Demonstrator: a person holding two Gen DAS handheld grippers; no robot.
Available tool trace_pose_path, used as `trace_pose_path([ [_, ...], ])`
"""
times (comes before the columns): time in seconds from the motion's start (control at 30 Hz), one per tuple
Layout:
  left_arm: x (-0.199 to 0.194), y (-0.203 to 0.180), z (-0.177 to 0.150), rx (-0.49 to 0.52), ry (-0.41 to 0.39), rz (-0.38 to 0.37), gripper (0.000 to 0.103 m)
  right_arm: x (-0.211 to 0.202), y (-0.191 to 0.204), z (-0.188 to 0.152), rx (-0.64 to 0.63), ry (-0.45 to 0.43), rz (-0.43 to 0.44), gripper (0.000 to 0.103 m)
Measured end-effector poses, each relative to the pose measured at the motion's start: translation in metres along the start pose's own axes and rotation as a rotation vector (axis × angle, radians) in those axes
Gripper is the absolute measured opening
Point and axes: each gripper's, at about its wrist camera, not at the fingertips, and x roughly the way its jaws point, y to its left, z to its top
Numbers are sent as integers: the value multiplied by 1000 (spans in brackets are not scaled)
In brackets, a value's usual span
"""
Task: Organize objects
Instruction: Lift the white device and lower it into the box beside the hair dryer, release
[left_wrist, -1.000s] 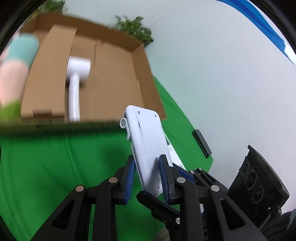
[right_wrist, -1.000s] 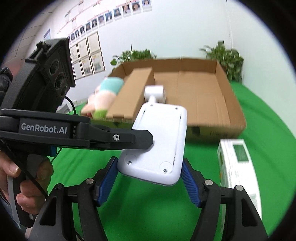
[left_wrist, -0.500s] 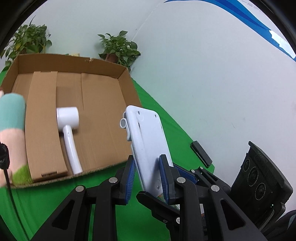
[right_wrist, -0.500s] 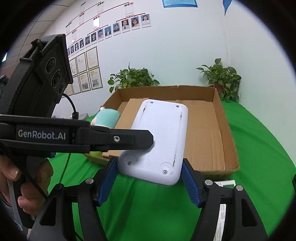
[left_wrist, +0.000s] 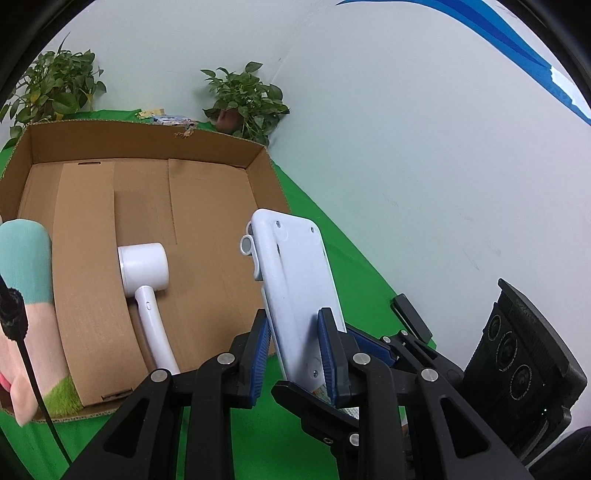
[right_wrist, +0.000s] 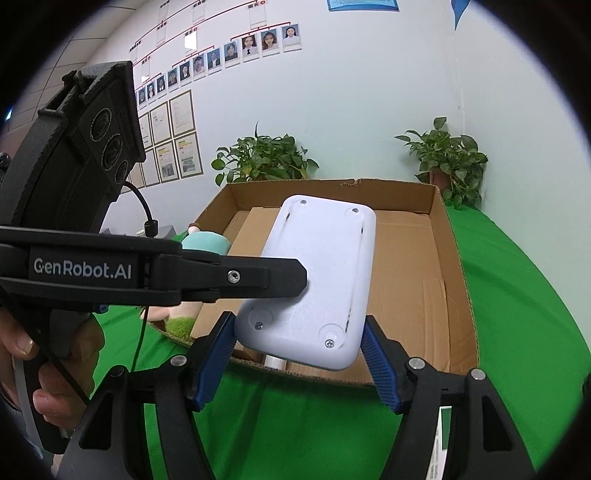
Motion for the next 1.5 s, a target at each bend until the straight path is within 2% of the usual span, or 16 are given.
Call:
trace_pose_path([
  [0.33, 43, 33, 9, -58, 68, 49, 23, 44, -20, -4, 48, 78, 52, 67],
  [0.6, 83, 70, -3, -134, 143, 92, 23, 83, -31, -25, 96, 182, 106, 67],
  [0.8, 100, 83, -13, -165, 191, 126, 23, 96, -36, -37, 126, 242, 128, 67],
  [1.07, 106, 95, -16, -238, 204, 127, 25, 105, -33, -31, 51, 299, 87, 67],
  [1.23, 109, 100, -18, -259, 217, 158, 25, 114, -32, -31, 59, 358, 105, 67],
  [1.3, 107, 103, -18, -273, 213, 174, 21, 117, -32, -31, 57, 376, 92, 68],
  [1.5, 98, 109, -22, -285, 218, 201, 21, 127, -36, -31, 70, 423, 75, 69],
])
